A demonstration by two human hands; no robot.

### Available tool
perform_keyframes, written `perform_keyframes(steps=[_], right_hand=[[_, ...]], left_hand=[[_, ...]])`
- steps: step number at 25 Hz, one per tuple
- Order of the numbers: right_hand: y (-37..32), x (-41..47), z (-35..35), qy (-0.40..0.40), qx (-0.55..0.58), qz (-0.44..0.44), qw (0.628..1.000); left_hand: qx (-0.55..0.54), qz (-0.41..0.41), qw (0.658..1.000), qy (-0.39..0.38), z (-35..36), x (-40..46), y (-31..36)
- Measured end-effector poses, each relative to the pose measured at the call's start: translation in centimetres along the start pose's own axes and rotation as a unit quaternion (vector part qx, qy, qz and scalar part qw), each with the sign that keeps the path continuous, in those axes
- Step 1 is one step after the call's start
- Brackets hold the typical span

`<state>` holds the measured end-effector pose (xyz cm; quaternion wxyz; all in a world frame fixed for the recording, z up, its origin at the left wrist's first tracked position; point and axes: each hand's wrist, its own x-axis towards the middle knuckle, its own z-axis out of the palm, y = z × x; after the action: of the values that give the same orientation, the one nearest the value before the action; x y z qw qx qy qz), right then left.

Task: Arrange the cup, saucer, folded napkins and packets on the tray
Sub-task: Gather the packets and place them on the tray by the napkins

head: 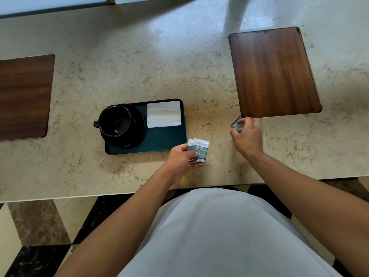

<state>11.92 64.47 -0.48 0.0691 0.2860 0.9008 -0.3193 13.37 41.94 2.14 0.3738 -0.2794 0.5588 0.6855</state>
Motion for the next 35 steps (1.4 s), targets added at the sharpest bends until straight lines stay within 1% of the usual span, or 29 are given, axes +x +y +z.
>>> perform_keyframes(steps=[1, 3, 6, 9, 11, 15, 18, 19, 23, 26, 28, 31, 33, 35], right_hand=[[0.7, 0.7, -0.4, 0.017, -0.030, 0.029, 0.999], [1.5, 1.6, -0.9, 0.016, -0.073, 0.063, 0.995], [1.8, 1.8, -0.6, 0.007, -0.094, 0.046, 0.994], [1.9, 1.3, -0.2, -0.001, -0.081, 0.026, 0.996], [1.7, 0.9, -0.2, -0.014, -0.037, 0.009, 0.999], [0.2, -0.7, -0.3, -0.074, 0.078, -0.045, 0.993], [-1.5, -1.9, -0.6, -0.142, 0.193, -0.058, 0.969], [-1.9, -2.2, -0.8, -0.162, 0.212, -0.064, 0.962], [-3.0, -2.9, -1.6, -0.255, 0.197, -0.100, 0.941], [-3.3, -2.8, -1.9, -0.327, 0.173, -0.079, 0.926], [-3.5, -2.6, -2.0, -0.345, 0.132, -0.059, 0.928], [-3.6, -2.4, -1.7, -0.351, 0.080, -0.041, 0.932], [-3.7, -2.3, -1.6, -0.351, 0.072, -0.034, 0.933], [-3.8, -2.3, -1.5, -0.354, 0.097, -0.019, 0.930]], left_hand=[[0.004, -0.001, 1.000, 0.002, 0.0, -0.1, 0.0], [0.007, -0.004, 1.000, 0.007, 0.0, -0.3, 0.0], [0.010, -0.004, 1.000, 0.012, 0.0, -0.5, 0.0], [0.010, -0.003, 1.000, 0.014, 0.1, -0.4, 0.1], [0.011, -0.001, 1.000, 0.015, 0.2, -0.3, 0.1], [0.034, 0.006, 0.999, 0.027, 0.5, -0.1, 0.2], [0.042, 0.009, 0.999, 0.032, 0.4, -0.1, 0.2], [0.044, 0.009, 0.998, 0.033, 0.4, -0.2, 0.2], [0.044, 0.011, 0.999, 0.029, 0.1, -0.3, 0.4], [0.045, 0.018, 0.999, 0.024, 0.0, -0.5, 0.5], [0.043, 0.023, 0.999, 0.020, 0.1, -0.6, 0.7], [0.032, 0.023, 0.999, 0.006, 0.5, -0.7, 0.9], [0.022, 0.020, 1.000, -0.004, 1.0, -0.9, 0.9], [0.013, 0.023, 1.000, -0.008, 1.3, -1.0, 0.8]])
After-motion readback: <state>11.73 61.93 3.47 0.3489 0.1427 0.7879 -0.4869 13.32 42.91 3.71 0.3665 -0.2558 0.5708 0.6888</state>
